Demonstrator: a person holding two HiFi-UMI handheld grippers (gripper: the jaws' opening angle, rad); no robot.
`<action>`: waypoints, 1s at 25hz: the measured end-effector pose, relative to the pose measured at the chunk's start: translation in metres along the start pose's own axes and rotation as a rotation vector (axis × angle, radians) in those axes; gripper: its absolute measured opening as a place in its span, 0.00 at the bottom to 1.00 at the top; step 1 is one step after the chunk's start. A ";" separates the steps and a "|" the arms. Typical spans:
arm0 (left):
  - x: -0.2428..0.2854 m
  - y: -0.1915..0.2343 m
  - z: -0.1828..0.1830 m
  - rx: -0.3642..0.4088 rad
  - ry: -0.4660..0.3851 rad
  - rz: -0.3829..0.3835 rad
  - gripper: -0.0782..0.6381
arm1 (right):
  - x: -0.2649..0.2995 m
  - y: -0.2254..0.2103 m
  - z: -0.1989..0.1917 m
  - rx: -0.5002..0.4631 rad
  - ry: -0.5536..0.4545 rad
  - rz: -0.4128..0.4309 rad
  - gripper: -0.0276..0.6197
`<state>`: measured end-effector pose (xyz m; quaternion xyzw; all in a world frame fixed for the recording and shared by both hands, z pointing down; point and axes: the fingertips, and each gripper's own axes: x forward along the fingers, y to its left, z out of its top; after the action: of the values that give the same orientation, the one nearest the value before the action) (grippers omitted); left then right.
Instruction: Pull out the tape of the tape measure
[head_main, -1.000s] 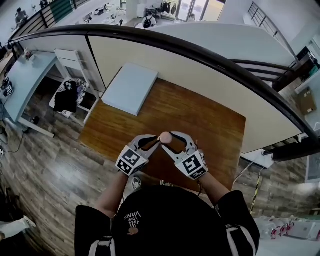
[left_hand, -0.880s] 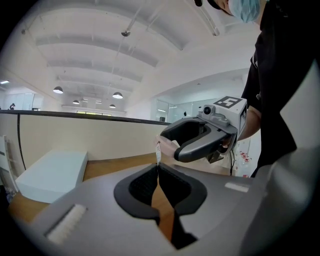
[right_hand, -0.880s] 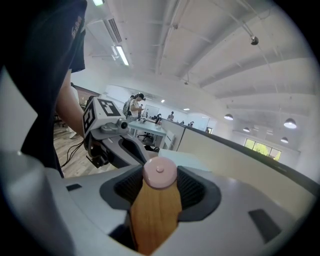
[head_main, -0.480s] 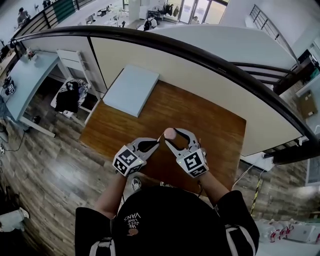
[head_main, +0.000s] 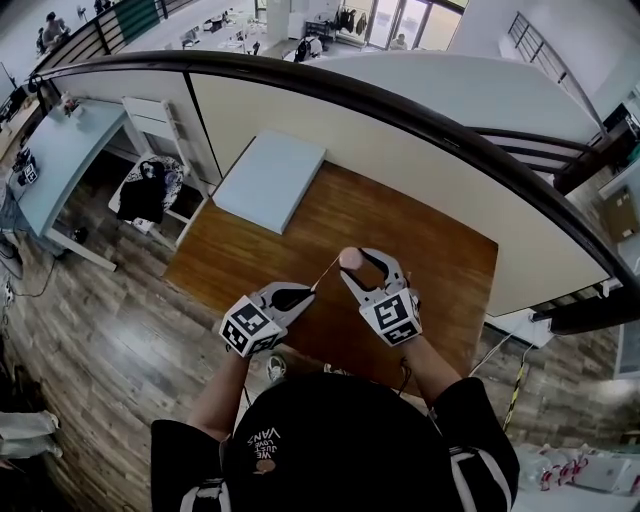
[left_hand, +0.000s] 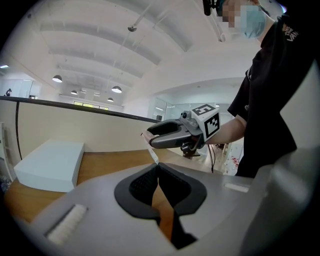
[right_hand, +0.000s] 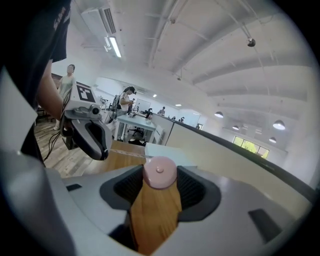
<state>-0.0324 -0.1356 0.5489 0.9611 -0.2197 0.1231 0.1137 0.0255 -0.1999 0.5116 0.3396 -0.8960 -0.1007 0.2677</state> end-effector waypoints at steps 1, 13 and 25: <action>-0.001 -0.001 -0.001 -0.001 0.006 -0.001 0.13 | 0.001 -0.001 -0.001 0.002 0.003 -0.004 0.37; -0.018 -0.012 -0.028 -0.043 0.051 -0.003 0.13 | 0.001 -0.018 -0.021 0.080 0.040 -0.028 0.37; -0.022 -0.018 -0.036 -0.059 0.075 -0.024 0.13 | 0.014 -0.008 -0.030 0.138 0.060 -0.008 0.37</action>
<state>-0.0502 -0.1015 0.5737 0.9545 -0.2075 0.1513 0.1514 0.0377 -0.2149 0.5395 0.3638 -0.8910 -0.0296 0.2699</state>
